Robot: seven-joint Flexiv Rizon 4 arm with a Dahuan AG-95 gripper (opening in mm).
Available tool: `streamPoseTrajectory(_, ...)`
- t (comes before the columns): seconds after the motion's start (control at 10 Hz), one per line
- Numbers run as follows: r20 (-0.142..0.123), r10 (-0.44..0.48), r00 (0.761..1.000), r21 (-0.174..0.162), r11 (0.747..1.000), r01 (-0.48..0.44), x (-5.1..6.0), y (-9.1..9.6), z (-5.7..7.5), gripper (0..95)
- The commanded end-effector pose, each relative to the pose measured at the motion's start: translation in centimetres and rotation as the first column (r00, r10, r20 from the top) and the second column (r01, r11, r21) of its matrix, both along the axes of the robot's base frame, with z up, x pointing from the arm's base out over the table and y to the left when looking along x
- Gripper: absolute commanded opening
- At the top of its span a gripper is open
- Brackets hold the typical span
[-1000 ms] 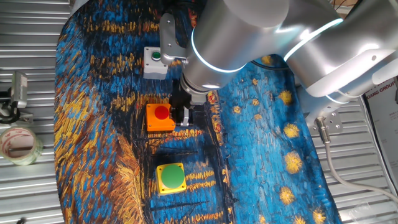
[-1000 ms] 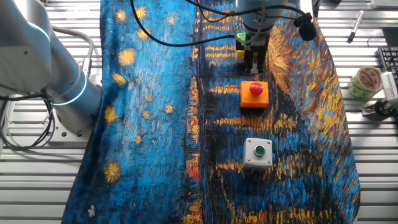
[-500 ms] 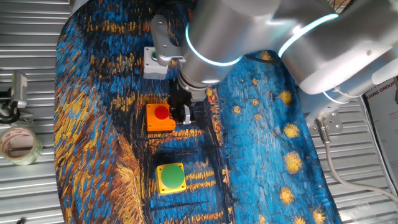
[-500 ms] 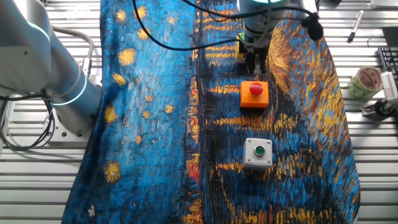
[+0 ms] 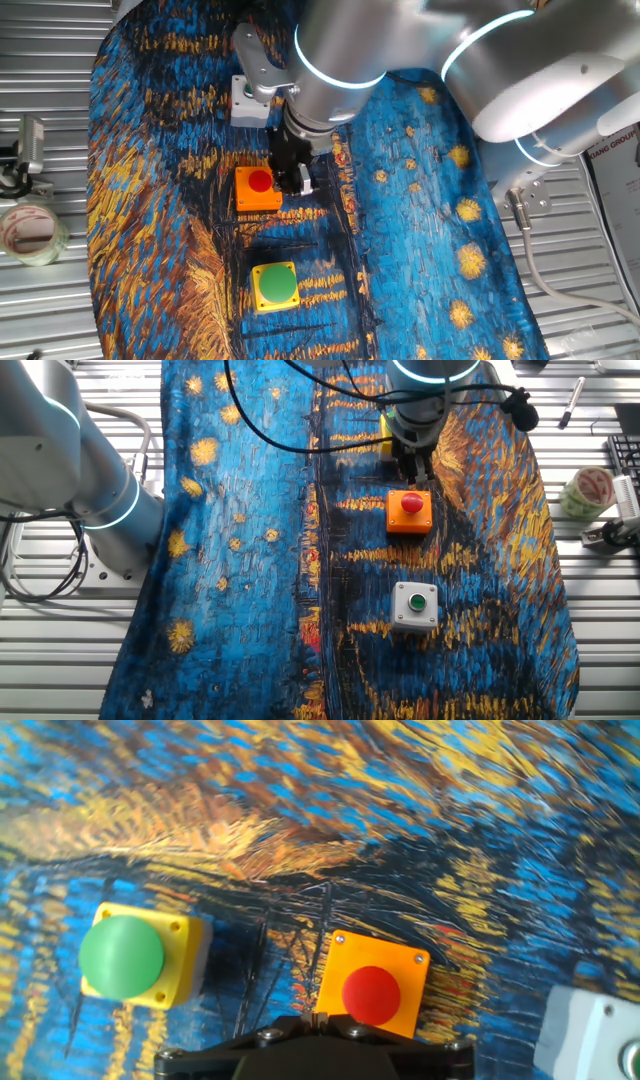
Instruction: Press three buttons from left to right in sequence
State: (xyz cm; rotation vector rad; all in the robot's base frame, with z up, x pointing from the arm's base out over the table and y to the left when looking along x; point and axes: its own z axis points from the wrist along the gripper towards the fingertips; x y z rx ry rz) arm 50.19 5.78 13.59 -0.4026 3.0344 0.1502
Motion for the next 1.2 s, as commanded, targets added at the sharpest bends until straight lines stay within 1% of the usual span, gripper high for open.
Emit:
streamPoseTrajectory(0.1,-0.022,0.013,1.0,0.001,1.0,-0.013,0.12,0.08,-0.09,0.0)
streamPoseTrajectory(0.3,-0.021,0.012,1.0,-0.008,1.0,-0.012,0.12,0.08,-0.09,0.0)
streamPoseTrajectory(0.5,0.01,0.0,1.0,-0.029,1.0,0.0,0.12,0.08,-0.09,0.0)
streamPoseTrajectory(0.6,0.019,-0.023,1.0,-0.03,0.999,0.023,0.12,0.08,-0.09,0.0)
streamPoseTrajectory(0.8,0.023,-0.034,0.999,-0.03,0.999,0.035,0.12,0.08,-0.09,0.0)
streamPoseTrajectory(1.2,0.02,-0.07,0.997,-0.029,0.997,0.071,0.01,0.16,-0.26,0.0)
